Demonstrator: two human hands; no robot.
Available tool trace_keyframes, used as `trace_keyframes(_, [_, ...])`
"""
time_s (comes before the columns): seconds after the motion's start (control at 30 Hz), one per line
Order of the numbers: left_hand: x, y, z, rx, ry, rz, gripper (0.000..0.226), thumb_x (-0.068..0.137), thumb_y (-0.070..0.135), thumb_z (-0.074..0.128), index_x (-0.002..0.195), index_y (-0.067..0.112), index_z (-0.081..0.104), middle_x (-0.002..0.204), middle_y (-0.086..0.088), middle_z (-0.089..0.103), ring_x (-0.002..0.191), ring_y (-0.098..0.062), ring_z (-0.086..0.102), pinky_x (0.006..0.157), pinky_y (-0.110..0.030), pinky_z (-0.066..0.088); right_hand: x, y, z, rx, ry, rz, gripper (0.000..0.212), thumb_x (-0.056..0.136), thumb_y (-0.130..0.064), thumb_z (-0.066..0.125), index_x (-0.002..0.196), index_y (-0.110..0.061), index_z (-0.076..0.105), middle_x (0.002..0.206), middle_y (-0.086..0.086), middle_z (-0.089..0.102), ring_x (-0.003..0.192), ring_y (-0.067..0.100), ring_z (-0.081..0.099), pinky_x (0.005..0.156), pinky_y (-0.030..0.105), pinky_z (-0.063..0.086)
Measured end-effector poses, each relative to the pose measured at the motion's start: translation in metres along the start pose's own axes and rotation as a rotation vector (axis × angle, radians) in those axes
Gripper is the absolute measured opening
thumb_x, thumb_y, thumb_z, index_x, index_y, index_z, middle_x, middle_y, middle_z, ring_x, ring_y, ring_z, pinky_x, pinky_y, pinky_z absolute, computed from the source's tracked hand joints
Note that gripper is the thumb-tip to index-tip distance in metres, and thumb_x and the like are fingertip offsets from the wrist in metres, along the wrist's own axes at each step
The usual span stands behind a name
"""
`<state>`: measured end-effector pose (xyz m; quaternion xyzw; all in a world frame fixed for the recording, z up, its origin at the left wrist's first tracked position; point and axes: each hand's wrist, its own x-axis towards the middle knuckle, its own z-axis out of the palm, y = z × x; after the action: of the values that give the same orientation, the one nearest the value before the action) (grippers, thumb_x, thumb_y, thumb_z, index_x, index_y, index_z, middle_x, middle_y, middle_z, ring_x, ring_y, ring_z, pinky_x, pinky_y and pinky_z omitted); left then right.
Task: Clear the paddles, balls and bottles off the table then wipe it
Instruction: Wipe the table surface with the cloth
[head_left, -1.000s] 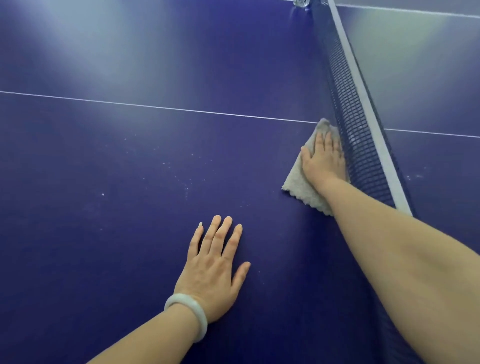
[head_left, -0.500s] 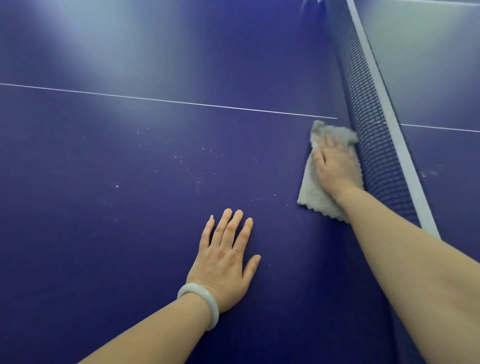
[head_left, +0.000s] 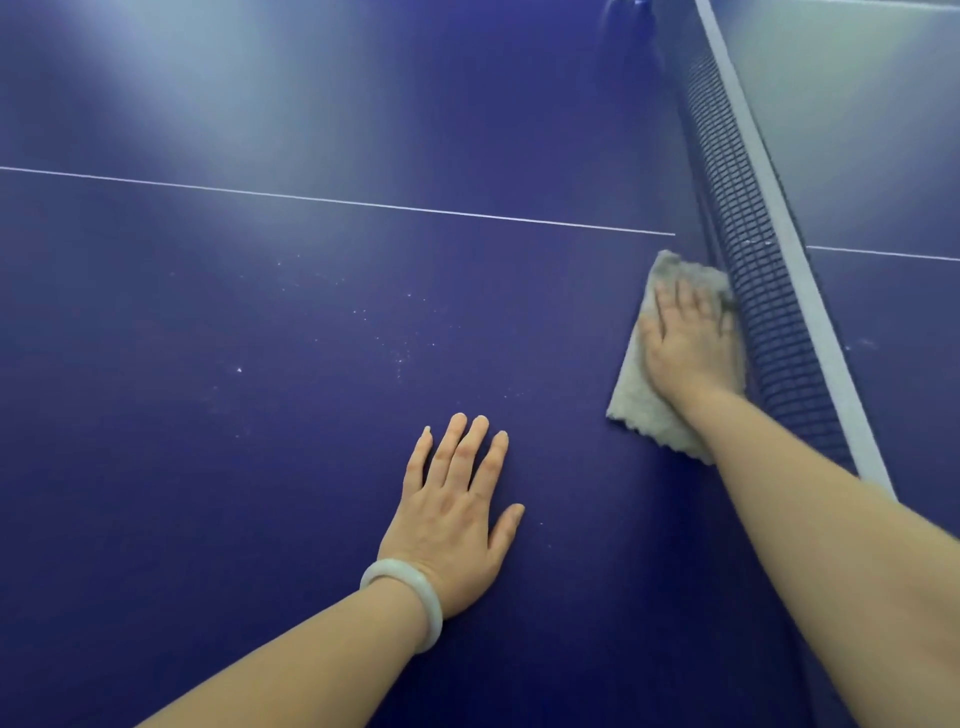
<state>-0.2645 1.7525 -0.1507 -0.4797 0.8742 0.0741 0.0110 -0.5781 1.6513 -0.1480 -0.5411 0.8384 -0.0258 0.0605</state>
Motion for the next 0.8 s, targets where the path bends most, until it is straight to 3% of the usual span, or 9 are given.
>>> trace_keyframes(0.13, [0.0,0.0,-0.001,0.0,-0.013,-0.006,0.067,0.099,0.056,0.024,0.155,0.02,0.024,0.162,-0.004,0.022,0.152,-0.023,0.01,0.118,-0.05,0.009,0.049,-0.03,-0.004,0.051,-0.035,0.044,0.059,0.103,-0.044,0.008,0.158,-0.025,-0.001,0.167,0.001,-0.003,0.153,0.023,-0.004,0.123,0.047,-0.006])
trace_keyframes(0.27, [0.0,-0.001,-0.001,-0.014,-0.012,-0.006,0.068,0.098,0.057,0.019,0.157,0.022,0.016,0.164,-0.002,0.013,0.153,-0.021,-0.001,0.12,-0.049,0.002,0.06,-0.092,-0.007,0.004,-0.128,-0.337,0.054,0.106,-0.044,0.013,0.158,-0.032,0.005,0.166,-0.004,-0.004,0.153,0.02,-0.004,0.121,0.047,-0.01])
trace_keyframes(0.37, [0.0,-0.001,-0.004,-0.005,-0.013,-0.015,0.069,0.097,0.057,0.017,0.157,0.023,0.016,0.164,-0.002,0.012,0.153,-0.021,-0.001,0.12,-0.047,0.0,0.022,-0.098,-0.003,0.013,-0.159,-0.57,0.051,0.107,-0.041,0.022,0.157,-0.035,0.013,0.166,-0.008,0.003,0.153,0.016,-0.001,0.121,0.042,-0.01])
trace_keyframes(0.43, [-0.001,-0.001,-0.004,-0.007,-0.016,-0.015,0.07,0.096,0.058,0.015,0.157,0.023,0.014,0.165,-0.001,0.01,0.152,-0.02,-0.003,0.121,-0.047,-0.001,-0.001,-0.068,-0.001,0.056,-0.133,-0.54,0.05,0.107,-0.041,0.023,0.156,-0.036,0.016,0.165,-0.01,0.007,0.153,0.014,0.0,0.121,0.04,-0.01])
trace_keyframes(0.57, [-0.001,0.0,-0.003,-0.001,-0.019,-0.013,0.071,0.096,0.057,0.013,0.157,0.022,0.013,0.165,-0.002,0.008,0.152,-0.021,-0.004,0.122,-0.047,-0.001,-0.047,0.009,-0.008,0.174,-0.031,-0.068,0.052,0.105,-0.041,0.025,0.156,-0.036,0.019,0.165,-0.008,0.009,0.153,0.015,0.002,0.124,0.043,-0.004])
trace_keyframes(0.63, [-0.001,0.0,-0.003,0.008,-0.024,-0.018,0.071,0.096,0.057,0.012,0.157,0.022,0.013,0.165,-0.002,0.009,0.152,-0.021,-0.003,0.122,-0.047,-0.002,-0.078,0.012,-0.007,0.219,-0.03,0.034,0.054,0.105,-0.04,0.026,0.157,-0.031,0.018,0.166,-0.006,0.006,0.153,0.017,0.0,0.123,0.041,-0.002])
trace_keyframes(0.7, [-0.001,0.001,-0.004,0.018,-0.031,-0.018,0.072,0.095,0.057,0.009,0.158,0.022,0.01,0.165,-0.002,0.006,0.152,-0.021,-0.005,0.122,-0.047,-0.003,-0.106,-0.013,0.001,0.128,-0.021,-0.025,0.056,0.104,-0.042,0.022,0.158,-0.029,0.017,0.166,-0.003,0.009,0.153,0.02,0.005,0.123,0.043,-0.001])
trace_keyframes(0.8, [-0.002,0.002,-0.007,0.023,-0.036,-0.023,0.074,0.093,0.057,0.002,0.158,0.022,0.007,0.165,-0.002,0.003,0.152,-0.021,-0.007,0.122,-0.047,-0.004,-0.143,-0.059,0.012,0.073,-0.071,-0.301,0.066,0.095,-0.049,0.007,0.157,-0.032,0.017,0.165,-0.006,0.01,0.153,0.017,0.004,0.123,0.045,-0.004])
